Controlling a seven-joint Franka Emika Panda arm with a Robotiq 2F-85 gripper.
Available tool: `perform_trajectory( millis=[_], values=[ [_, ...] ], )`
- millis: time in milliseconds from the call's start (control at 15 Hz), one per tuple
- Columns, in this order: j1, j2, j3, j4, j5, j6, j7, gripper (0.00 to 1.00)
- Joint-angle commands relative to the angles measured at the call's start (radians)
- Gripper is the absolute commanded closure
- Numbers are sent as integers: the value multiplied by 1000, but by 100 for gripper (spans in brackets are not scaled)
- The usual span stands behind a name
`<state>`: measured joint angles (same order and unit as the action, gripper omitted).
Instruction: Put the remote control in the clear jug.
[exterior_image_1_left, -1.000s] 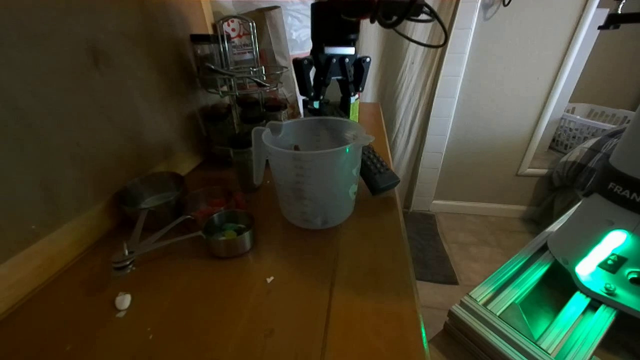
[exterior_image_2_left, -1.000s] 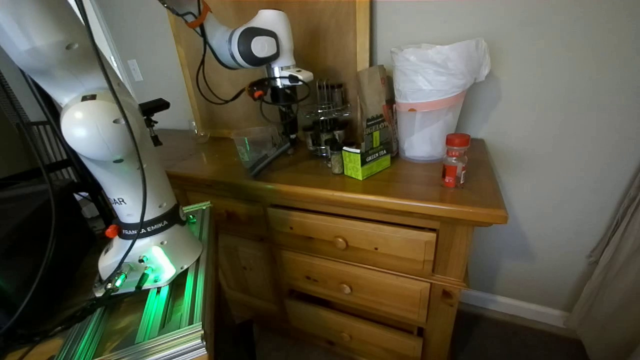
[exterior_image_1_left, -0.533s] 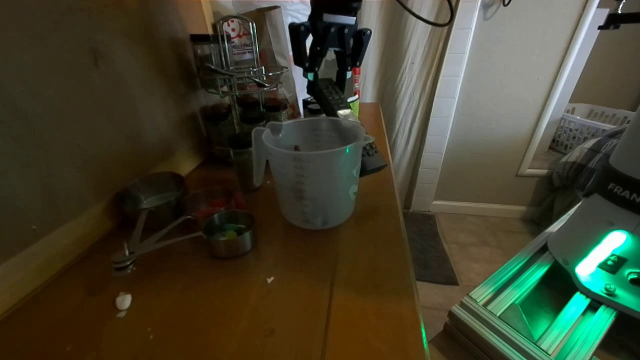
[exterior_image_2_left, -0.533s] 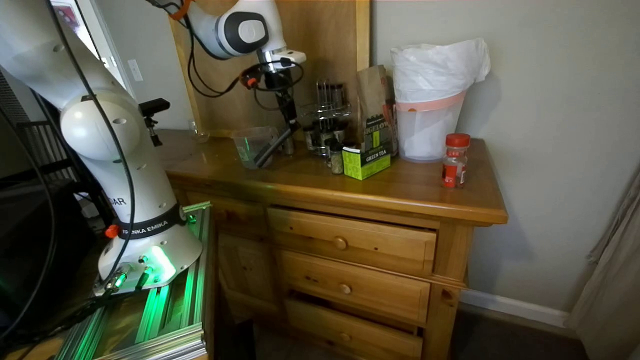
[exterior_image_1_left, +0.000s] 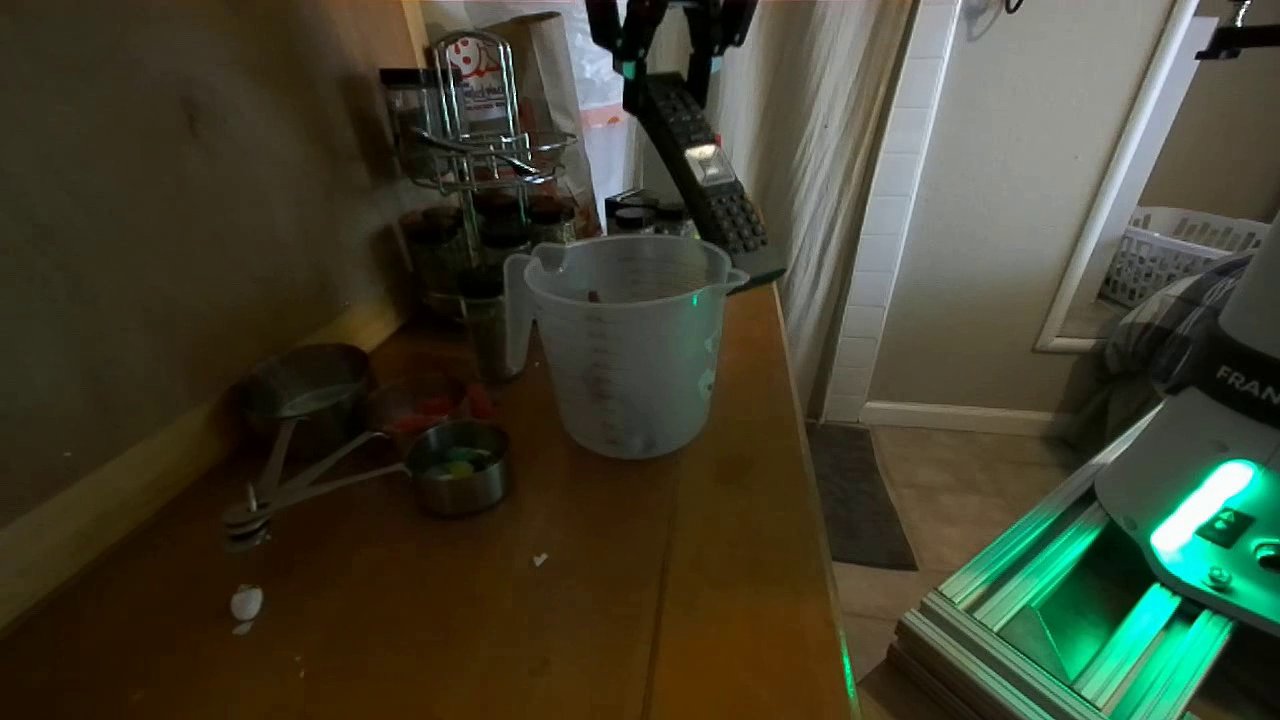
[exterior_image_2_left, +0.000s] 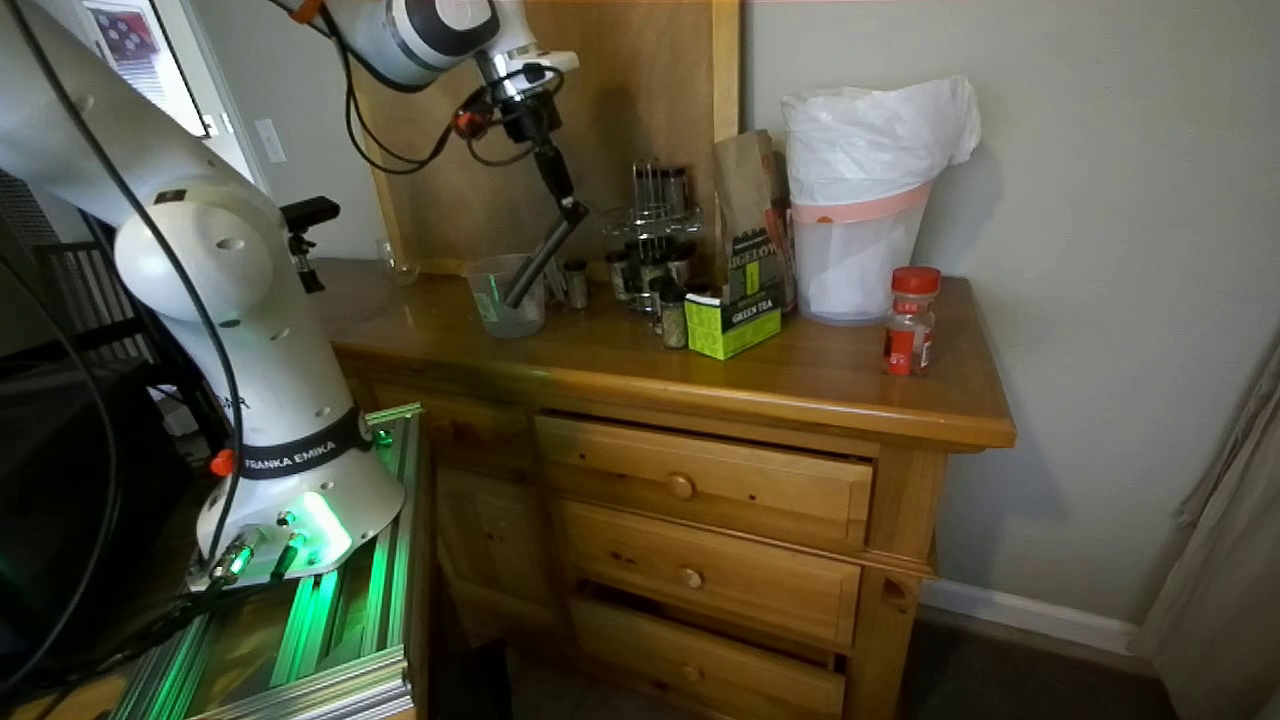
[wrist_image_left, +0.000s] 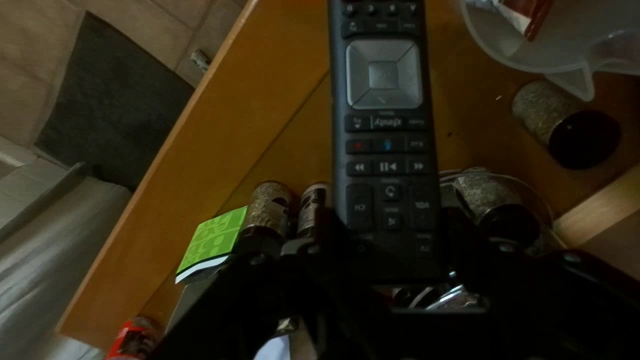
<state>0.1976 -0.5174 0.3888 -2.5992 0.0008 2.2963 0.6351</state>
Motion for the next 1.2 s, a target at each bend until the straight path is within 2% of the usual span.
perform_trajectory(
  millis=[0,200,400,600,1133],
  values=[
    [-44,-105,52,67,-83,-168,100,68],
    [-48,-128,82,145,-116,-260,141,68],
    [-33,-113,105,216,-123,-296,131,68],
    [-29,-62,133,254,-120,-265,120,68],
    [-6,44,135,224,-134,-90,55,68]
  ],
)
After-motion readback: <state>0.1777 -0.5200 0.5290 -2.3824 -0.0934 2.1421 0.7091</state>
